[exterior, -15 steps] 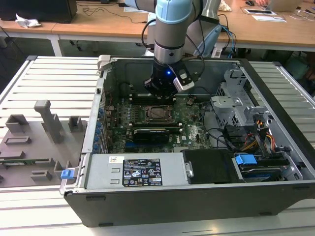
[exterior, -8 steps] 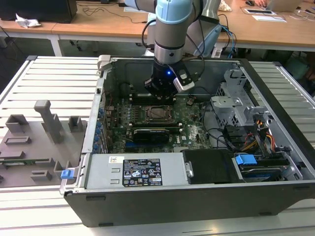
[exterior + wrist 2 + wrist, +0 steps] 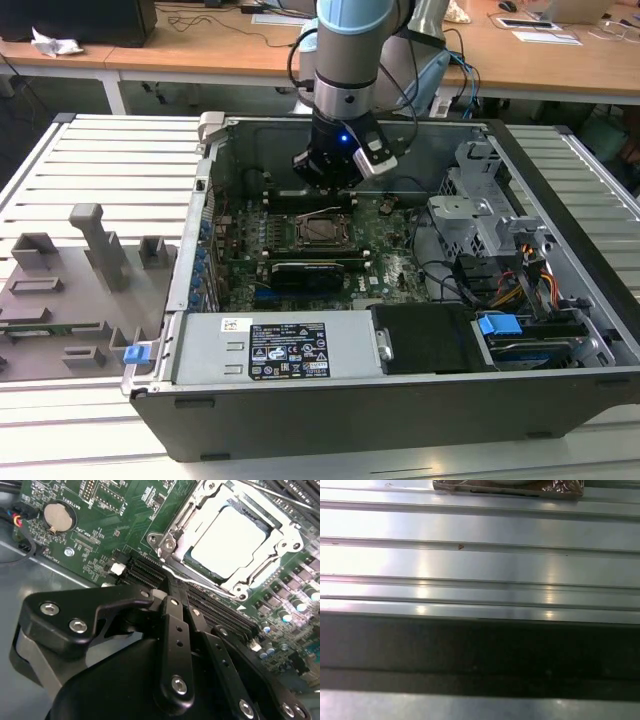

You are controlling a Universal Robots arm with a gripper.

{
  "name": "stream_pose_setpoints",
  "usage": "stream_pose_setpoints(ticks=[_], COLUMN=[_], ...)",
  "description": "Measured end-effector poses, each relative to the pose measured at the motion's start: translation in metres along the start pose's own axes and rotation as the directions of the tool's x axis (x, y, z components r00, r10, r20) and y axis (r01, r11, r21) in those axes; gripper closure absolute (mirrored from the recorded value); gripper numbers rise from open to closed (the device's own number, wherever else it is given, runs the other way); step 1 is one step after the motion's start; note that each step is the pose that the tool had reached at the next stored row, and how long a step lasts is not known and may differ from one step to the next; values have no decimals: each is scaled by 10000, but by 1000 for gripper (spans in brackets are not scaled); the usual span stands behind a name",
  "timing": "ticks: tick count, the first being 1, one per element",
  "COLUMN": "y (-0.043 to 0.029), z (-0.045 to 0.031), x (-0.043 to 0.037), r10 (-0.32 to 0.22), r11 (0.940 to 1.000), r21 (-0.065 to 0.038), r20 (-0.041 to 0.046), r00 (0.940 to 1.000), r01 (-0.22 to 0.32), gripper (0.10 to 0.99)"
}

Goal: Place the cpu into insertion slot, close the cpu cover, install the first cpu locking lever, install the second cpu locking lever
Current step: 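Install the first cpu locking lever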

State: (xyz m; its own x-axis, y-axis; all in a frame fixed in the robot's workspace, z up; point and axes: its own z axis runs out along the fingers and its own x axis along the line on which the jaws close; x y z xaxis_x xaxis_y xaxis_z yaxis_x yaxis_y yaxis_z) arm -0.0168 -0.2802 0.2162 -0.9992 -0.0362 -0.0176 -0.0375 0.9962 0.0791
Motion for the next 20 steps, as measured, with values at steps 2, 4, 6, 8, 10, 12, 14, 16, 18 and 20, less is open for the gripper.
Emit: stream_pose_setpoints(ticks=[2, 4, 6, 8, 10, 12, 14, 16, 18, 20], y=[2, 3, 5, 10, 13, 17, 18, 18, 15, 13], z=[-17, -20, -23, -44, -63, -90, -103, -103, -104, -102], x=[20, 51, 101, 178, 202, 216, 220, 220, 205, 178], r10=[1, 1, 1, 2, 1, 2, 1, 0, -1, -40], r11=[10000, 10000, 10000, 10000, 10000, 10000, 10000, 10000, 10000, 10000], r21=[-6, -33, -61, -85, -85, -86, -87, -88, -86, -87], r20=[1, 3, 7, 10, 11, 12, 14, 16, 13, 10], r00=[10000, 10000, 10000, 10000, 10000, 10000, 10000, 10000, 10000, 10000], r01=[-1, -1, -1, -2, -1, -2, -1, 0, 2, 40], gripper=[980, 980, 980, 980, 980, 980, 980, 980, 980, 980])
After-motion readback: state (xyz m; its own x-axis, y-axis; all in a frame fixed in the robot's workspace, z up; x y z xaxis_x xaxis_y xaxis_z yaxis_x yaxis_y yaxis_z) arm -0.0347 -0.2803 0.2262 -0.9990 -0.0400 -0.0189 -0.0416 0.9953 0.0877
